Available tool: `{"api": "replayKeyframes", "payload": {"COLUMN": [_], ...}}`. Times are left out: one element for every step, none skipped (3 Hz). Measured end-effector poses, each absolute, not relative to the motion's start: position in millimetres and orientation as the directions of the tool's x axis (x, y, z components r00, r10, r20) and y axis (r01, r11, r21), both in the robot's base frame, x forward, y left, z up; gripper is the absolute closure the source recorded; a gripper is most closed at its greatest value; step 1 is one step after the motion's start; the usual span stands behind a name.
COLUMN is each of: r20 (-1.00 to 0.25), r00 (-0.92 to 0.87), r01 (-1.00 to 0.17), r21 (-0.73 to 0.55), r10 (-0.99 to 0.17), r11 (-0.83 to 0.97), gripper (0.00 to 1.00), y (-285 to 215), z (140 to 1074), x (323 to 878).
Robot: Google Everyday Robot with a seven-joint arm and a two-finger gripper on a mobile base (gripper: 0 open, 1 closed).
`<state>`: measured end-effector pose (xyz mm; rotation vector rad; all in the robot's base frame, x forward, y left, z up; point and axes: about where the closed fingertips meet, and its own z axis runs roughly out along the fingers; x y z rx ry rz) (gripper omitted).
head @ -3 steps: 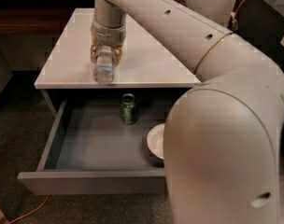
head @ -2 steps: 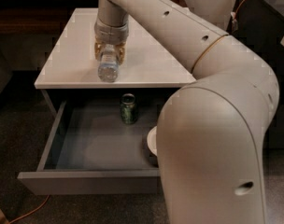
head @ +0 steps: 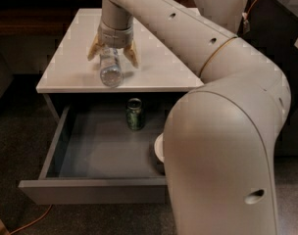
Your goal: Pick blue plastic bottle from top drawer and place on counter
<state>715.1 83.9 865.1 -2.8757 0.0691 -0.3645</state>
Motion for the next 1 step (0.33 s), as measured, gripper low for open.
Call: {"api": "replayKeyframes", "payload": {"r20": [0.24], "r00": [0.968], "r01": [-0.016], "r21": [-0.244], "r10": [-0.077], "r11": [-0.97], "gripper": [0.0], "y": [83.9], "z": [865.0], "x": [715.1]}}
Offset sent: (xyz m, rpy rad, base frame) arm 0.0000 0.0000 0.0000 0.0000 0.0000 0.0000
